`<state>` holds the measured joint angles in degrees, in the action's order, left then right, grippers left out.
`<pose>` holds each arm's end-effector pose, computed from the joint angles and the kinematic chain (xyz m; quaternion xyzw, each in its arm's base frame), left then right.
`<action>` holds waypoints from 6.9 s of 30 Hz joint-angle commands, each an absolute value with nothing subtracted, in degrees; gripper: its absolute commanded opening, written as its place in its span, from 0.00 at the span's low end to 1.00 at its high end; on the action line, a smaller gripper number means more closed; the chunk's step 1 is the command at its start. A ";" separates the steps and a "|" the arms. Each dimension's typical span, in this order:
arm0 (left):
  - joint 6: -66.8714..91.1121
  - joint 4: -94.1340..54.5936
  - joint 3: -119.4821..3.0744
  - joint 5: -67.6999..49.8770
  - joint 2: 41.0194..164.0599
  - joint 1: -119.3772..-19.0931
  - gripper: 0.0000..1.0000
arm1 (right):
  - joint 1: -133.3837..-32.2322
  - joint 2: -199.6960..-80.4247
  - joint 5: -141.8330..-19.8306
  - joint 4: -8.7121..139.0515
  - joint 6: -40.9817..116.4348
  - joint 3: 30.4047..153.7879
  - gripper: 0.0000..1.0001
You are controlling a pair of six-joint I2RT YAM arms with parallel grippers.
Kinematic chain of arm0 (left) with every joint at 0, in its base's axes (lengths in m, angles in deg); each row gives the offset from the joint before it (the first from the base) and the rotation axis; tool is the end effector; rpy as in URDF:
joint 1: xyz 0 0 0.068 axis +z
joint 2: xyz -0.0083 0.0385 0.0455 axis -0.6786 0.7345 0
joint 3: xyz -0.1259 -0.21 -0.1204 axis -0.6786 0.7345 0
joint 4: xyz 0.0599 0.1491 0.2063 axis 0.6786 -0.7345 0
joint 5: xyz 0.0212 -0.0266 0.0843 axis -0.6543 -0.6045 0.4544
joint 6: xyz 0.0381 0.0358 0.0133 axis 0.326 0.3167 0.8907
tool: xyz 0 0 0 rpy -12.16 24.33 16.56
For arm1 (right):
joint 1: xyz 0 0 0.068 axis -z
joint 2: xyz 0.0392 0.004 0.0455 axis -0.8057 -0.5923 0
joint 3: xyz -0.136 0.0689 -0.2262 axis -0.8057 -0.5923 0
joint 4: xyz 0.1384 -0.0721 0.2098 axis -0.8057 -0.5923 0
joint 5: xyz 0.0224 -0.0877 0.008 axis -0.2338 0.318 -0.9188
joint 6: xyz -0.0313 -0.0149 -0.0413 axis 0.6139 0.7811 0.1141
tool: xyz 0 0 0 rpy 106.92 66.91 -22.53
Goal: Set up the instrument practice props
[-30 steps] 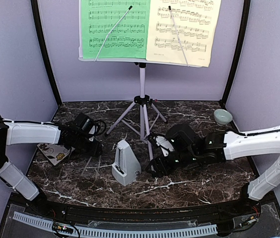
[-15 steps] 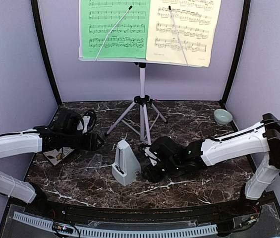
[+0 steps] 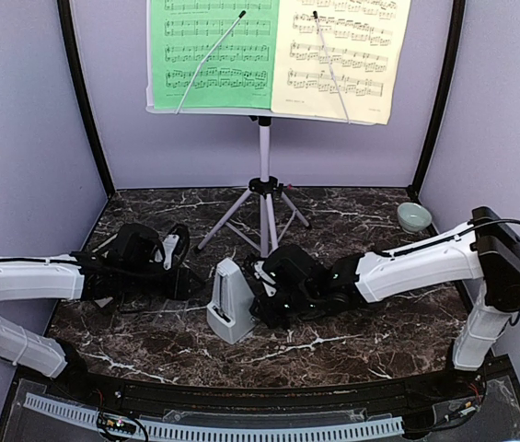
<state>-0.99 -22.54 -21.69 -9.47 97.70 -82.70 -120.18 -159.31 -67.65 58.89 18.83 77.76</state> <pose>0.1929 -0.1687 0.2080 0.1527 0.8742 -0.3016 0.3487 0.1512 0.3394 0.1869 -0.3056 0.8741 0.2391 0.2922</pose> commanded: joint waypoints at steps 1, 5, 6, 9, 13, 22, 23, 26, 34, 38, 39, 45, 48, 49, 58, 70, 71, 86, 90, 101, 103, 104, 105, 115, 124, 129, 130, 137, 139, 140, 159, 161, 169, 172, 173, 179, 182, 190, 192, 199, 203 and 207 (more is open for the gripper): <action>-3.08 -19.92 -18.31 -9.88 97.59 -83.14 0.46 | -118.74 -160.80 -65.37 61.38 19.59 80.67 0.24; -4.45 -18.20 -16.78 -10.58 97.08 -83.89 0.45 | -117.20 -161.40 -65.30 62.05 20.38 81.78 0.24; -4.50 -18.11 -16.66 -10.58 97.08 -84.32 0.45 | -116.72 -161.62 -65.47 62.29 20.54 82.03 0.25; -4.71 -18.23 -16.56 -9.82 97.32 -85.12 0.44 | -115.56 -162.24 -66.04 63.10 21.55 83.75 0.25; -5.45 -16.78 -15.79 -10.08 97.64 -85.51 0.43 | -114.72 -162.47 -66.99 65.47 22.62 84.49 0.27; -6.85 -15.97 -15.28 -10.21 97.11 -87.21 0.42 | -114.50 -157.10 -69.17 66.92 22.84 82.97 0.41; -7.52 -15.72 -14.65 -9.83 96.65 -87.27 0.41 | -114.62 -155.50 -69.06 67.10 23.00 82.04 0.46; -9.71 -14.39 -12.23 -8.42 95.22 -87.35 0.39 | -115.51 -153.14 -67.65 67.28 23.89 79.49 0.60; -13.75 -10.62 -9.06 -9.09 94.06 -88.44 0.38 | -118.66 -148.87 -65.96 64.09 23.75 77.75 0.73; -13.49 -9.38 -9.40 -9.48 95.79 -89.05 0.38 | -119.67 -147.72 -65.86 63.92 22.65 76.66 0.75; -13.50 -8.85 -9.50 -9.52 96.35 -89.05 0.38 | -119.75 -147.48 -65.90 63.99 22.39 76.40 0.76; -13.22 -5.29 -11.37 -10.77 100.60 -90.02 0.37 | -119.77 -145.76 -65.36 65.06 21.50 74.66 0.79; -13.45 -3.55 -12.55 -11.03 102.86 -91.22 0.37 | -119.77 -145.55 -65.13 65.06 21.07 74.32 0.80; -13.40 -2.95 -12.96 -11.02 103.50 -91.71 0.36 | -119.83 -145.48 -65.05 65.12 21.07 74.23 0.80; -13.64 -1.69 -13.56 -10.14 103.16 -94.42 0.36 | -120.10 -146.70 -63.47 66.19 20.52 74.88 0.80; -13.96 -8.96 -8.00 1.06 87.79 -94.34 0.55 | -121.50 -152.24 -61.72 67.83 21.25 79.60 0.79; -14.10 -9.17 -7.84 1.46 87.25 -94.40 0.55 | -121.61 -152.64 -61.72 67.99 21.25 80.07 0.79; -13.35 -10.63 -8.70 2.35 86.28 -94.35 0.54 | -121.78 -155.57 -58.56 68.71 21.19 82.11 0.69; -13.38 -10.70 -8.61 2.33 86.21 -94.40 0.54 | -121.71 -155.92 -58.58 69.43 20.96 82.12 0.69; -13.40 -11.15 -8.27 2.71 85.16 -94.46 0.53 | -121.73 -156.23 -57.02 69.46 20.61 82.12 0.65; -13.41 -11.17 -8.26 2.71 85.06 -94.41 0.53 | -121.71 -155.90 -56.75 70.01 20.42 82.12 0.66; -13.39 -11.23 -8.18 2.65 85.13 -94.37 0.53 | -121.64 -155.82 -56.80 70.28 20.45 82.12 0.69; -13.36 -11.24 -8.18 2.68 85.18 -94.41 0.53 | -121.70 -155.90 -56.90 70.44 20.41 82.12 0.71; -13.09 -11.15 -8.49 2.77 85.51 -94.41 0.53 | -121.66 -157.04 -55.79 70.26 21.09 84.08 0.66; -12.64 -11.23 -8.43 2.93 85.38 -94.36 0.53 | -121.71 -156.38 -55.60 70.09 21.13 83.07 0.52; -12.63 -10.80 -8.42 2.83 85.80 -94.41 0.53 | -121.65 -154.98 -55.53 70.24 21.13 80.41 0.45; -12.75 -10.64 -8.44 2.74 85.84 -94.40 0.53 | -121.67 -154.65 -55.59 70.30 21.08 79.80 0.45; -12.25 -10.36 -8.60 2.60 85.93 -94.39 0.53 | -121.70 -153.01 -56.34 71.77 21.73 77.31 0.43; -12.16 -10.44 -8.60 2.60 85.94 -94.40 0.53 | -121.68 -152.84 -56.75 72.06 22.01 77.03 0.43; -12.14 -10.39 -8.55 2.56 85.93 -94.41 0.52 | -121.71 -152.86 -57.14 72.14 22.10 76.90 0.43; -11.36 -10.57 -8.97 2.51 85.95 -94.41 0.52 | -121.70 -154.15 -59.27 73.63 22.22 78.43 0.48; -11.24 -10.72 -8.91 2.58 85.93 -94.41 0.52 | -121.70 -154.31 -58.70 73.46 22.01 78.66 0.47; -11.15 -11.05 -8.99 2.60 85.76 -94.40 0.52 | -121.71 -155.45 -57.87 73.06 20.93 79.75 0.48; -11.25 -11.16 -8.90 2.60 85.67 -94.41 0.52 | -121.63 -155.68 -57.85 73.14 20.80 80.07 0.51; -11.28 -11.26 -8.96 2.60 85.59 -94.37 0.52 | -121.67 -155.67 -57.75 73.15 20.73 80.05 0.52; -11.35 -11.39 -8.88 2.60 85.32 -94.37 0.52 | -121.59 -155.36 -57.50 73.57 20.94 79.79 0.42; -11.20 -11.27 -8.92 2.69 85.36 -94.43 0.52 | -121.60 -155.16 -57.29 73.51 21.15 79.68 0.37; -11.14 -10.95 -8.97 2.60 85.75 -94.37 0.52 | -121.59 -153.41 -57.66 72.71 21.57 78.10 0.48; -11.15 -10.89 -8.91 2.65 85.69 -94.44 0.52 | -121.55 -152.37 -58.15 72.86 21.89 77.31 0.55; -11.18 -10.33 -8.68 3.03 85.23 -94.43 0.52 | -121.64 -150.71 -57.58 72.32 22.11 76.97 0.65; -11.34 -10.41 -8.70 3.04 85.32 -94.42 0.52 | -121.62 -151.08 -55.96 70.83 21.32 77.81 0.65; -11.25 -10.77 -8.78 3.12 85.07 -94.41 0.52 | -121.61 -151.46 -53.62 68.37 20.44 78.43 0.64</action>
<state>-11.89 -10.10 -8.67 2.42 86.18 -94.13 -121.60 -152.08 -56.83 70.56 21.58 77.13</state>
